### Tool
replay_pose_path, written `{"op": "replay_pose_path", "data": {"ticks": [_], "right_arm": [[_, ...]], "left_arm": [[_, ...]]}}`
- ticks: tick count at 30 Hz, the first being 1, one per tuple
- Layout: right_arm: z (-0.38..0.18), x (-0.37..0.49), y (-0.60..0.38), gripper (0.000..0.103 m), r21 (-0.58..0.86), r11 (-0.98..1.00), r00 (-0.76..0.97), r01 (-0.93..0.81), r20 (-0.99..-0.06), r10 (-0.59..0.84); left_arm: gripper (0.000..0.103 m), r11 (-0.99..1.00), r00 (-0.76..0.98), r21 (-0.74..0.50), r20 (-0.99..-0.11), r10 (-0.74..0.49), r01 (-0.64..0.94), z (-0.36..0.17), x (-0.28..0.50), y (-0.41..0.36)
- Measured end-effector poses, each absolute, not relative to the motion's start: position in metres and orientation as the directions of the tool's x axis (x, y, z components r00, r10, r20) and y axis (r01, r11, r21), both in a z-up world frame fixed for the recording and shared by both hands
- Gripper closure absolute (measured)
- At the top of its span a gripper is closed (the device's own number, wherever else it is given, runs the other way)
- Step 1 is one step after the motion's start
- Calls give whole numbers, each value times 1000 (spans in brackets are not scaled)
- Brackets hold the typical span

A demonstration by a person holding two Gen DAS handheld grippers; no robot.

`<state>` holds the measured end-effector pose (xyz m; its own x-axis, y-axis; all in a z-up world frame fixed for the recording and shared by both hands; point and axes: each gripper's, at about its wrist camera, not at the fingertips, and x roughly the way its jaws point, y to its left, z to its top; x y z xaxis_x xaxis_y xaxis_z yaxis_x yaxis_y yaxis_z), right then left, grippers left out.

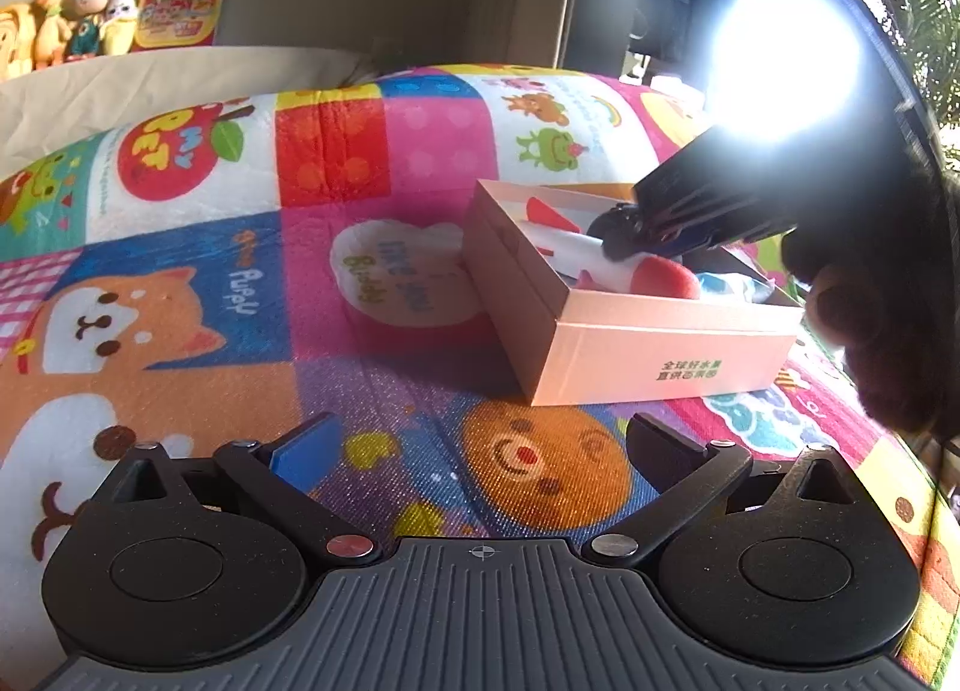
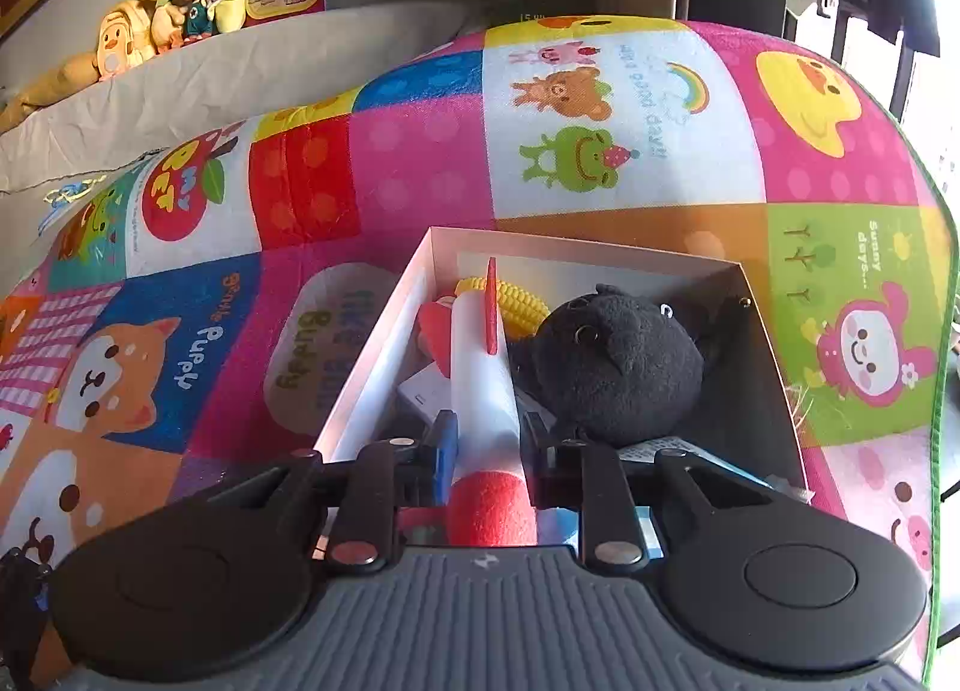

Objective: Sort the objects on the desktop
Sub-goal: 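Lower the pink pig toy into the pink box with the right tool, then press the toys down inside the box with the right tool, then withdraw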

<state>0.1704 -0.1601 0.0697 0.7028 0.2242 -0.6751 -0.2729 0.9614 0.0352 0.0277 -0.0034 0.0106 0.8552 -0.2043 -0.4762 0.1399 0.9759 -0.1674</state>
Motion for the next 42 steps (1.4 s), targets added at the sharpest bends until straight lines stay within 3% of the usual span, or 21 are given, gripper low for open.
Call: {"op": "replay_pose_path", "data": {"ticks": [2, 5, 10, 11, 15, 18, 23, 25, 27, 29, 33, 35, 38, 42], "right_arm": [[83, 173, -178, 79, 104, 960, 712, -260, -651, 263], [105, 180, -211, 65, 148, 977, 773, -151, -599, 211], [96, 190, -231, 61, 205, 972, 733, -115, -643, 223], [90, 188, -227, 62, 205, 970, 718, -134, -655, 237], [71, 176, -203, 87, 210, 953, 661, -219, -687, 303], [68, 169, -189, 87, 95, 972, 698, -213, -682, 219], [72, 171, -211, 87, 155, 970, 701, -188, -671, 243], [80, 176, -229, 74, 205, 968, 722, -143, -648, 244], [86, 184, -246, 36, 258, 963, 744, -74, -629, 226], [88, 197, -255, 28, 295, 955, 748, -34, -627, 220], [75, 235, -243, 23, 365, 931, 684, -5, -678, 270], [63, 251, -227, 22, 330, 944, 651, 5, -718, 247], [49, 257, -208, 25, 219, 976, 647, -1, -744, 168], [50, 231, -202, 30, -18, 997, 737, -79, -674, 46]], "left_arm": [[0, 976, 853, -169, -479, -206, 140, 10, 28, -4], [0, 975, 850, -175, -484, -209, 139, 10, 30, -3], [0, 975, 847, -174, -490, -205, 135, 9, 31, -3], [0, 976, 846, -174, -492, -204, 134, 9, 31, -3], [0, 976, 843, -176, -499, -200, 127, 8, 32, -2], [0, 977, 842, -174, -502, -197, 125, 8, 32, -3], [0, 978, 839, -174, -509, -193, 119, 8, 34, -3], [0, 979, 838, -168, -511, -190, 119, 8, 34, -4], [0, 979, 838, -161, -513, -188, 121, 8, 34, -5], [0, 981, 835, -153, -519, -184, 122, 7, 34, -6], [0, 982, 832, -146, -525, -178, 117, 7, 35, -6], [0, 982, 833, -149, -524, -178, 116, 7, 35, -5], [0, 981, 834, -162, -521, -180, 111, 7, 35, -3], [0, 979, 826, -169, -532, -184, 109, 6, 37, -2]]}}
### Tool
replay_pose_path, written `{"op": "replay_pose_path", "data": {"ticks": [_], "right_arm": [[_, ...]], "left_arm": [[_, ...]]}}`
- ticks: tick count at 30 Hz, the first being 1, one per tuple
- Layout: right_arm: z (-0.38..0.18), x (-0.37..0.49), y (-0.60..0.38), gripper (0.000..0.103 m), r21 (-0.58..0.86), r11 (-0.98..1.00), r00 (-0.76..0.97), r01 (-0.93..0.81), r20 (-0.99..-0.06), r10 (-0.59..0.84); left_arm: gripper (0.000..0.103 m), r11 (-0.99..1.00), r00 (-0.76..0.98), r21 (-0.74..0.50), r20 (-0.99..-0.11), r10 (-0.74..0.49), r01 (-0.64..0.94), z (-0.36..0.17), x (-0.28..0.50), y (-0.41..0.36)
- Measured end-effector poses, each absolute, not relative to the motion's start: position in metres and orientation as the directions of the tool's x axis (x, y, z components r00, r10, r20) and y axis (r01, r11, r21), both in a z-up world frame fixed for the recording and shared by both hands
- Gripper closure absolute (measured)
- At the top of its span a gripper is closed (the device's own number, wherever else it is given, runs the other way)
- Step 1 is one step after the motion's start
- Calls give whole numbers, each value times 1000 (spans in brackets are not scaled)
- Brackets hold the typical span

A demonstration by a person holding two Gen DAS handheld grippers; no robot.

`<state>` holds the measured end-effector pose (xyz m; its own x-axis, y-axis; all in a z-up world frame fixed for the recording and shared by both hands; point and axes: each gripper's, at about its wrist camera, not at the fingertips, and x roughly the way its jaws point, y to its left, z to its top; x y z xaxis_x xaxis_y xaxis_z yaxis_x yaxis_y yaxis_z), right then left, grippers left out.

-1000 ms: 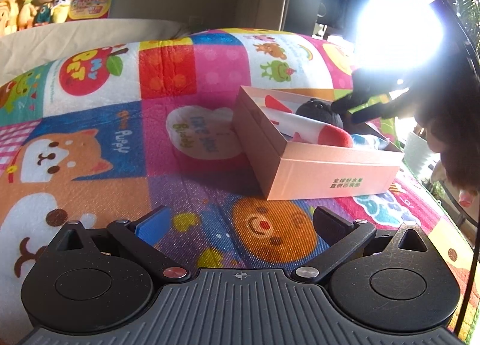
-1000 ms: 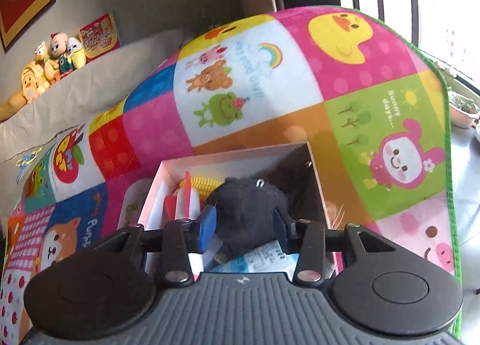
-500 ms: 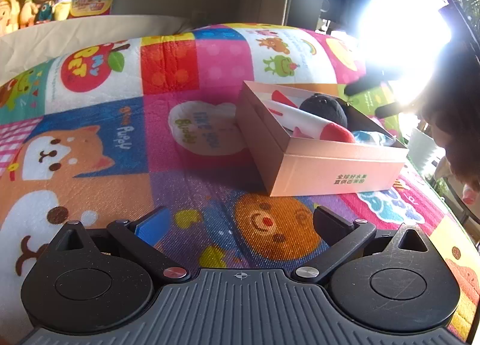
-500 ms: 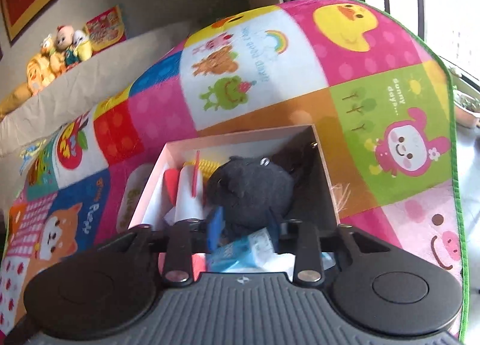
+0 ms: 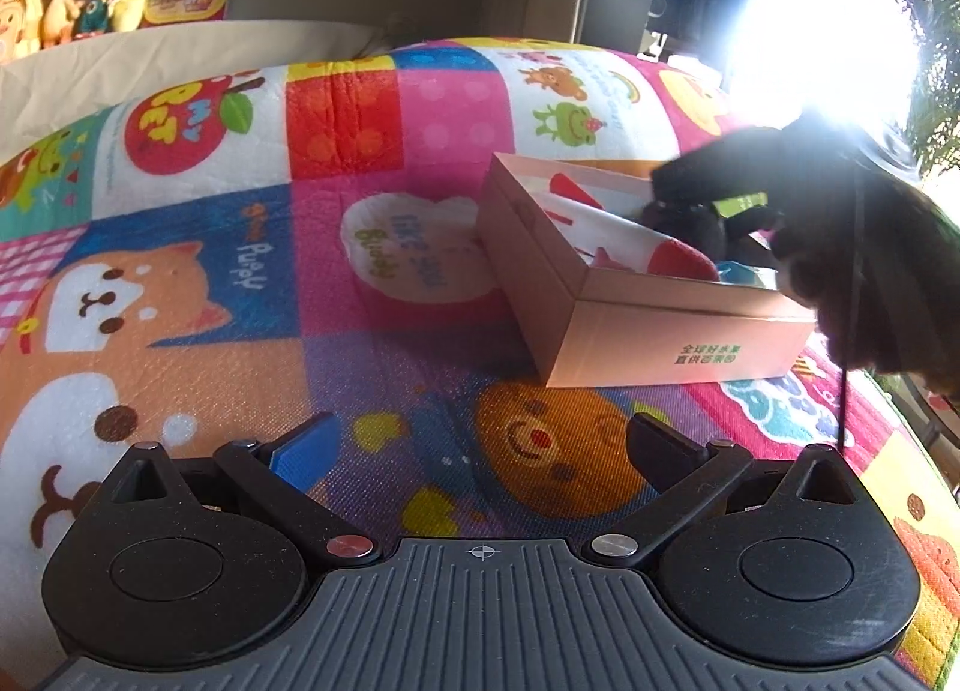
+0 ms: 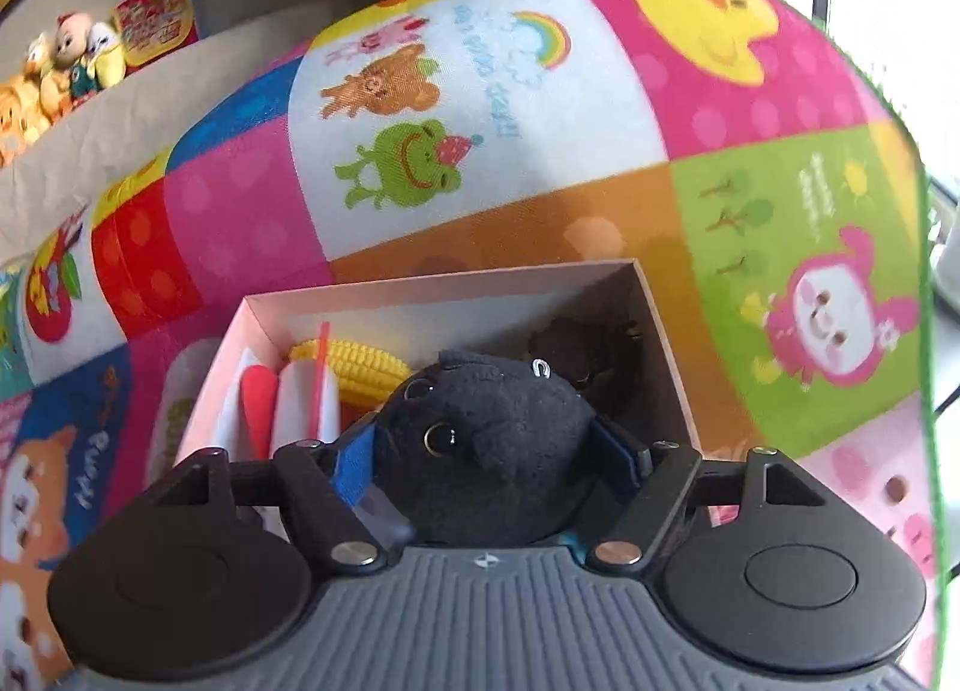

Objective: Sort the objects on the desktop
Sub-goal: 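Press the toys down inside the box with the right tool, then withdraw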

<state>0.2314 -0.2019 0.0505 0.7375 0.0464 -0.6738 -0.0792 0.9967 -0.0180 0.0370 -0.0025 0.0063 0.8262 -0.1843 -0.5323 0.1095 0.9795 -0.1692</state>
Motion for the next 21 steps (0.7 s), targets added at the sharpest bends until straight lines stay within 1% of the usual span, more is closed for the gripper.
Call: {"op": "replay_pose_path", "data": {"ticks": [1, 2, 4, 5, 6, 7, 8, 10, 12, 14, 15, 16, 18, 19, 21], "right_arm": [[50, 226, -207, 30, -26, 994, 741, -107, -668, 62], [52, 222, -217, 29, 10, 989, 729, -148, -675, 116], [61, 214, -244, 25, 129, 974, 709, -188, -669, 226], [67, 208, -261, 24, 211, 956, 712, -204, -638, 293], [73, 202, -278, 15, 293, 935, 725, -201, -597, 343], [77, 199, -291, 5, 334, 930, 753, -155, -569, 330], [79, 197, -301, 0, 362, 926, 784, -105, -542, 301], [74, 204, -315, 0, 412, 909, 781, -62, -546, 301], [59, 216, -319, 0, 469, 883, 736, -18, -591, 329], [43, 225, -315, 0, 531, 847, 682, -15, -614, 397], [36, 227, -309, 0, 570, 821, 654, -34, -609, 449], [36, 225, -302, 0, 566, 824, 659, -33, -608, 444], [39, 221, -281, 0, 509, 860, 667, -45, -625, 405], [39, 220, -271, 0, 498, 865, 662, -69, -625, 413], [38, 220, -251, 0, 516, 845, 627, -137, -616, 478]], "left_arm": [[0, 980, 826, -168, -534, -184, 109, 6, 37, -3], [0, 980, 826, -169, -533, -184, 110, 6, 37, -2], [0, 978, 823, -170, -534, -193, 120, 7, 38, -3], [0, 977, 819, -165, -535, -206, 138, 8, 39, -5], [0, 973, 815, -158, -533, -227, 168, 9, 40, -8], [0, 966, 812, -152, -524, -257, 208, 10, 42, -12], [0, 960, 812, -149, -512, -281, 238, 12, 44, -17], [0, 944, 803, -150, -497, -329, 294, 16, 52, -27], [0, 930, 792, -153, -491, -364, 333, 20, 62, -35], [0, 931, 788, -146, -499, -360, 334, 20, 72, -39], [0, 932, 786, -150, -504, -359, 329, 20, 76, -37], [0, 931, 780, -162, -510, -364, 328, 19, 80, -34], [0, 926, 772, -193, -512, -377, 325, 19, 85, -25], [0, 925, 772, -202, -510, -380, 322, 19, 85, -20], [0, 951, 803, -172, -509, -309, 258, 21, 84, -9]]}}
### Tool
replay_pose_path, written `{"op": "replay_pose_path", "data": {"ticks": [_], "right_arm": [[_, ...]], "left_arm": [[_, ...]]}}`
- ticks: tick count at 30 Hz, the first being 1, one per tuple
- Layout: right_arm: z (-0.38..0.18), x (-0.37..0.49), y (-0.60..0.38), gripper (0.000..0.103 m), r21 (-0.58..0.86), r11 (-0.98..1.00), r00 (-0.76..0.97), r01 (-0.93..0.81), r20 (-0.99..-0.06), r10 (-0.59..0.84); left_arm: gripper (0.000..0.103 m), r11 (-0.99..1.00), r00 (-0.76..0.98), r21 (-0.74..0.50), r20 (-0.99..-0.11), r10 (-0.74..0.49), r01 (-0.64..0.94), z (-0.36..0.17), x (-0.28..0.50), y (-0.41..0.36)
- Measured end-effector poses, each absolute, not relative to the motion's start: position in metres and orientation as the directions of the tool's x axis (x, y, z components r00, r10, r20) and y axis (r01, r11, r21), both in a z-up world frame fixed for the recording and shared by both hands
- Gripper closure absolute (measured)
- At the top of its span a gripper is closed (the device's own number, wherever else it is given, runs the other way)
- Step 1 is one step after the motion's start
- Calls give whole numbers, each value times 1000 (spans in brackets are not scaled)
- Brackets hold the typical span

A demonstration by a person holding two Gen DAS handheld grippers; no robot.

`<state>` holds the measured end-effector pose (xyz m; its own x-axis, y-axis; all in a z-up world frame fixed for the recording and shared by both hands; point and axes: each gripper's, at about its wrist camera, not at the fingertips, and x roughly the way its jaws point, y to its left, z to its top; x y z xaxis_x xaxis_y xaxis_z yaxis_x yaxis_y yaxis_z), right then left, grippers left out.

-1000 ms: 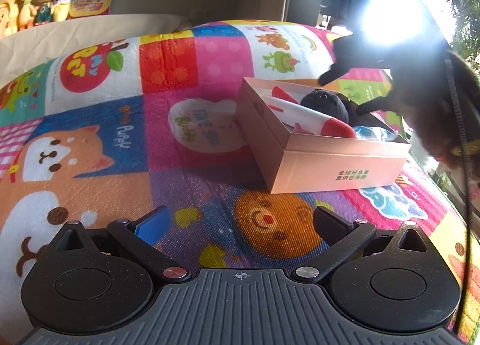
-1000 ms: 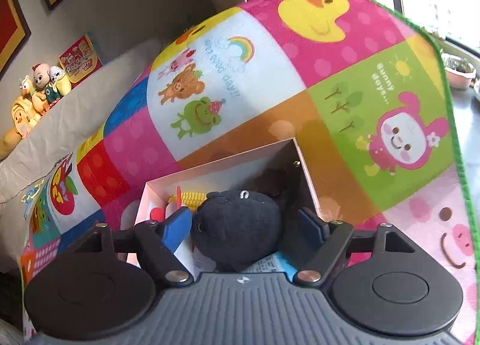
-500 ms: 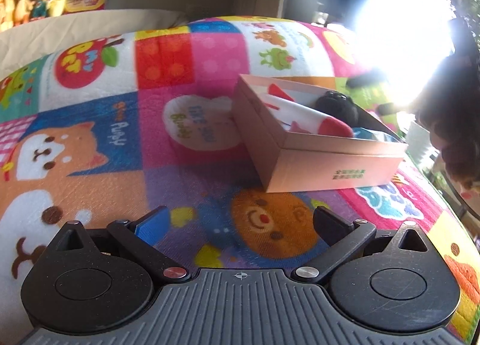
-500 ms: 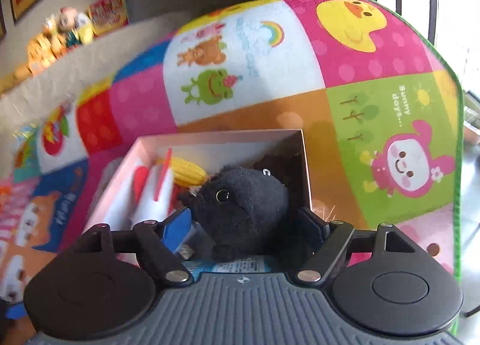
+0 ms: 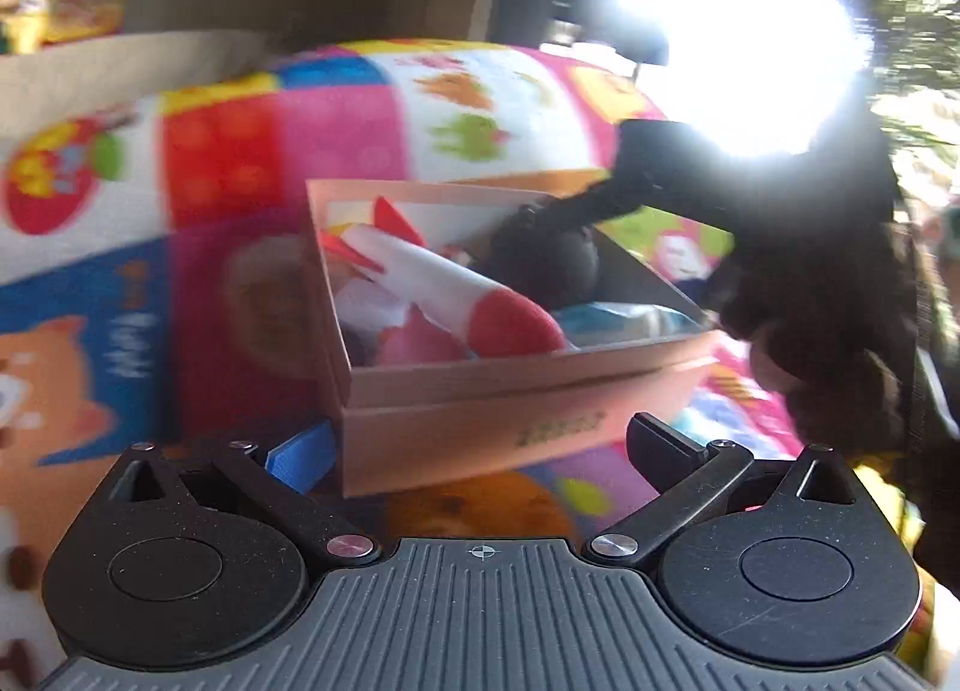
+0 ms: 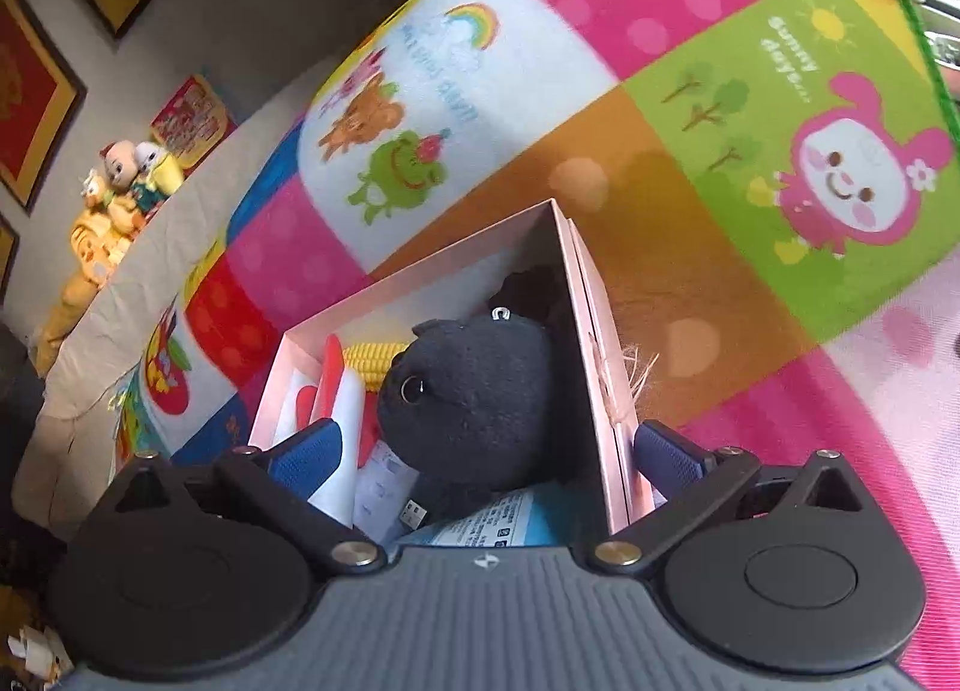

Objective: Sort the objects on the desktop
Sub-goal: 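Press the toys down inside the box with the right tool, then withdraw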

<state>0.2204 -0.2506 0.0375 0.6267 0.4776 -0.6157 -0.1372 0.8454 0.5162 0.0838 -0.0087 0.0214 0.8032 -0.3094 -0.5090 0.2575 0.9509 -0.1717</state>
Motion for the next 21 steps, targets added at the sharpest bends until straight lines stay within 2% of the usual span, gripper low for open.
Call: {"op": "replay_pose_path", "data": {"ticks": [4, 7, 11, 16, 21], "right_arm": [[38, 224, -211, 0, 525, 826, 604, -205, -596, 529], [46, 216, -198, 0, 526, 821, 630, -224, -564, 534], [58, 164, -198, 0, 414, 876, 721, -248, -525, 452], [37, 81, -192, 0, 230, 940, 737, -251, -585, 340], [6, 42, -177, 0, 133, 943, 683, -304, -661, 313]], "left_arm": [[0, 969, 814, -185, -529, -241, 166, 23, 79, 25], [0, 992, 839, -107, -531, -120, 74, 26, 60, 41], [0, 995, 847, -96, -528, -63, 14, 29, 37, 53], [0, 997, 864, -83, -500, -49, 9, 27, 17, 43], [0, 997, 809, -83, -585, -59, 13, 10, 27, 27]]}}
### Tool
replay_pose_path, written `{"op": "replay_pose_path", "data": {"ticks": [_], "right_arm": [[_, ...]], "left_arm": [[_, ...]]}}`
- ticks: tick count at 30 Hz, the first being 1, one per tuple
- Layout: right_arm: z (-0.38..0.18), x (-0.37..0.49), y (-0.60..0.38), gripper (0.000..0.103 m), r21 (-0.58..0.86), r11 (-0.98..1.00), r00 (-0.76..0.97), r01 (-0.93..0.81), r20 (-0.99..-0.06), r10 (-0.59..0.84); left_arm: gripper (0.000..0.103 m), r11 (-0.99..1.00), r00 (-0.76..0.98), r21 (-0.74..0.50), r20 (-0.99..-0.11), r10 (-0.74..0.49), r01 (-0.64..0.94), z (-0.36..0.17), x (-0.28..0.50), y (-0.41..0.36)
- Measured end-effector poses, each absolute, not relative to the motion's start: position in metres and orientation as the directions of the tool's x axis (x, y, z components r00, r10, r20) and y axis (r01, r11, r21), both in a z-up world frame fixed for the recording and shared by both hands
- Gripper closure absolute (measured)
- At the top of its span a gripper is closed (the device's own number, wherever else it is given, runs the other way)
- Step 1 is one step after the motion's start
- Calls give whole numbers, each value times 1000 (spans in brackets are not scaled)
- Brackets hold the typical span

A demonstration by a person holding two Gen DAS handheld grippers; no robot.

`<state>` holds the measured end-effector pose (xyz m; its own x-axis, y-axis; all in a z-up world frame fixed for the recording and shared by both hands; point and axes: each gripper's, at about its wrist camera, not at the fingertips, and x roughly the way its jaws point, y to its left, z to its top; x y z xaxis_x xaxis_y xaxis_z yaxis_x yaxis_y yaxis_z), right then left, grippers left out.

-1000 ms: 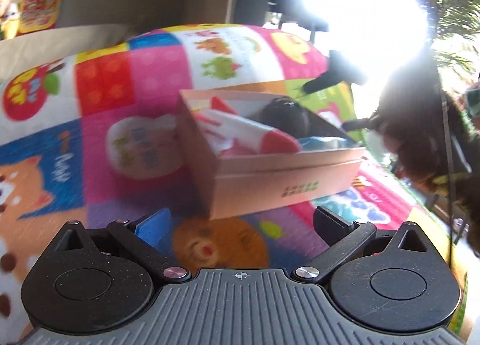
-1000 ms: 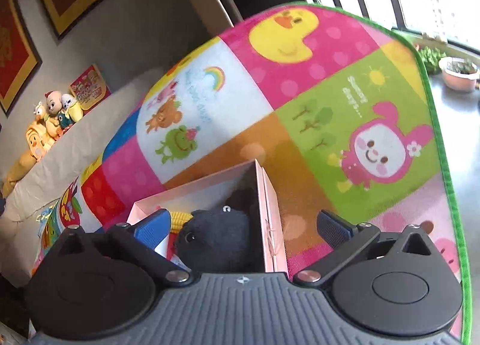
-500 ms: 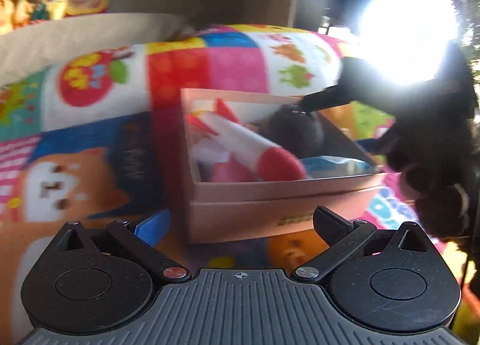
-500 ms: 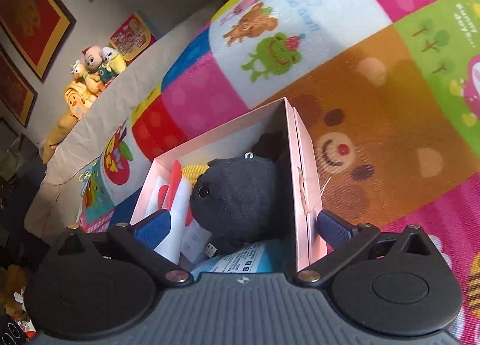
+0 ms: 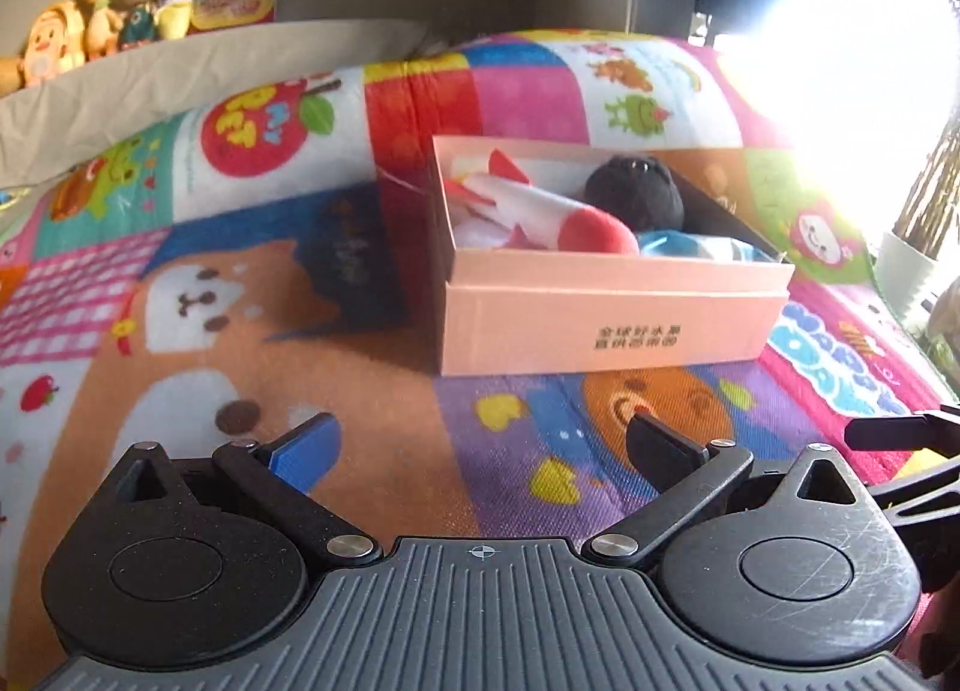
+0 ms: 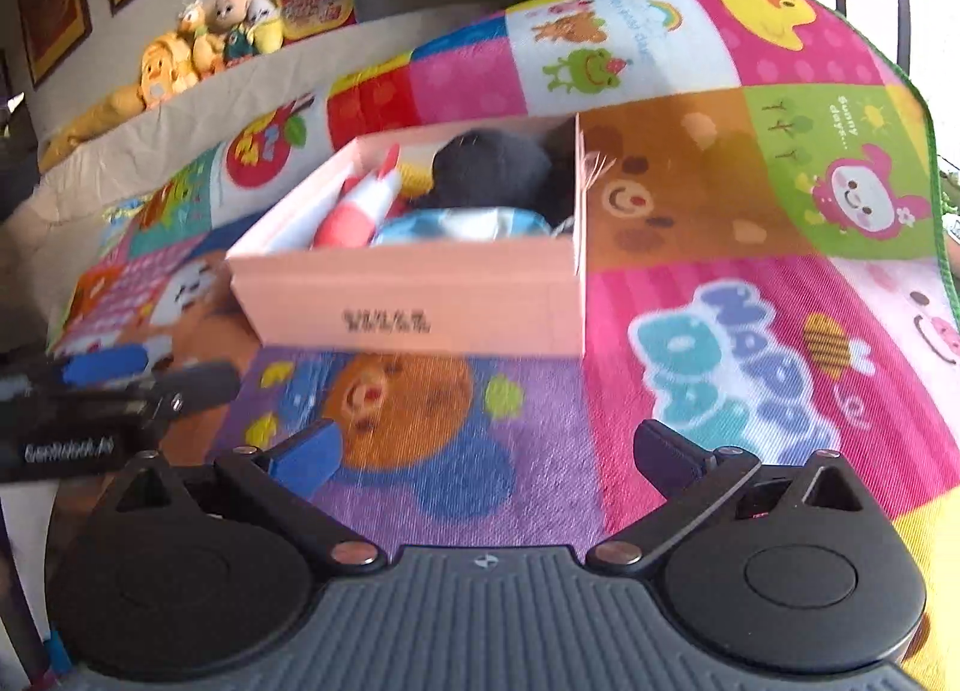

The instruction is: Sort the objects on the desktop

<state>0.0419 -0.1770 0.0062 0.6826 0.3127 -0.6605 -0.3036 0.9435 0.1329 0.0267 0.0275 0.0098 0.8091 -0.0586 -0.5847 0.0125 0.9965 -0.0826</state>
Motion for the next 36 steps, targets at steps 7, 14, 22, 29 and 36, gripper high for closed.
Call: {"op": "replay_pose_path", "data": {"ticks": [7, 14, 22, 29, 36], "right_arm": [[-4, 70, -168, 0, 12, 974, 713, -226, -680, 173], [-9, 74, -175, 0, 29, 973, 748, -229, -634, 195], [-10, 75, -171, 0, 6, 974, 751, -226, -636, 178], [-10, 75, -171, 0, 4, 974, 751, -225, -636, 176], [-10, 75, -171, 0, 3, 974, 751, -226, -636, 176]], "left_arm": [[0, 997, 768, 15, -637, 65, -72, -6, 49, 14], [0, 997, 769, 18, -636, 70, -75, -7, 51, 14], [0, 997, 768, 20, -637, 70, -75, -7, 51, 14], [0, 997, 768, 20, -636, 71, -75, -7, 51, 14], [0, 997, 768, 20, -636, 70, -75, -7, 52, 14]]}}
